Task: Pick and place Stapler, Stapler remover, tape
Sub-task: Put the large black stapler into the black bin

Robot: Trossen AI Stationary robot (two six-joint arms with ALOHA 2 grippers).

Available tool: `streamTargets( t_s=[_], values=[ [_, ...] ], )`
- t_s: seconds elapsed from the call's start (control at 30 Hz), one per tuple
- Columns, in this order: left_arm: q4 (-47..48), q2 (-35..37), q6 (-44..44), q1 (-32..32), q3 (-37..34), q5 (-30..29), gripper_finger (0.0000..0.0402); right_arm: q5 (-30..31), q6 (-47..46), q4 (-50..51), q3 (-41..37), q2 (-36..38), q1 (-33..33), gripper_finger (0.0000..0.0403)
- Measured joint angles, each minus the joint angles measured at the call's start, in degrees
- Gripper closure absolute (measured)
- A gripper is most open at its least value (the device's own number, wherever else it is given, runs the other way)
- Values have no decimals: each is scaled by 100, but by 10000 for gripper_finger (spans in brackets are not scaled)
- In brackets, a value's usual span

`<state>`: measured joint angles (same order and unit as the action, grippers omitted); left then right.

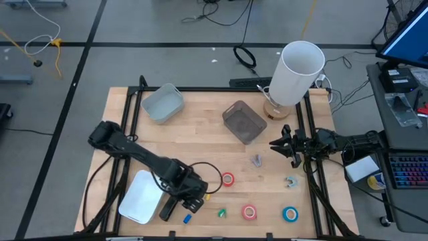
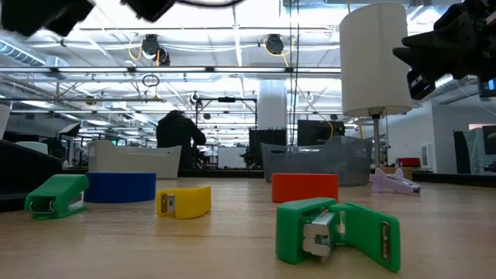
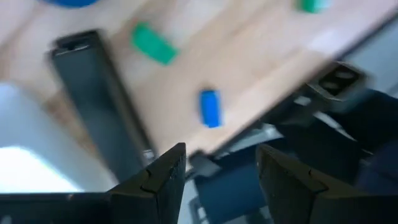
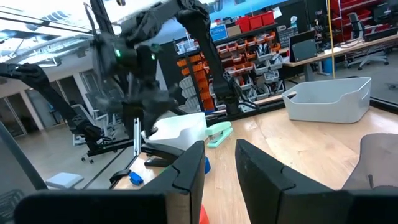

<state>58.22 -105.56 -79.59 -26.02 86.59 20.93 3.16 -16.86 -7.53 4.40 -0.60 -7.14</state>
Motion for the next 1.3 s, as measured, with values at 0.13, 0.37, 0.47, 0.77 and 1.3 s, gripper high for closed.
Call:
streamTargets(
  t_s=[0.13, 0.37, 0.47, 0.77, 1.3],
  values=[
    [458, -133, -27, -6, -2, -288, 211, -20, 0, -33, -2, -2, -2, 318],
    [732, -135, 92, 28, -2, -954, 211, -24, 0, -105, -1, -2, -2, 318],
    [734, -133, 248, 28, -2, -960, 211, -24, 0, -105, -2, -2, -1, 319],
    [816, -156, 275, 7, -9, -1073, 211, -24, 0, -105, -1, -2, -2, 319],
    [907, -437, 140, -77, -210, -888, 211, -27, -105, -129, -1, -1, 0, 318]
  ],
)
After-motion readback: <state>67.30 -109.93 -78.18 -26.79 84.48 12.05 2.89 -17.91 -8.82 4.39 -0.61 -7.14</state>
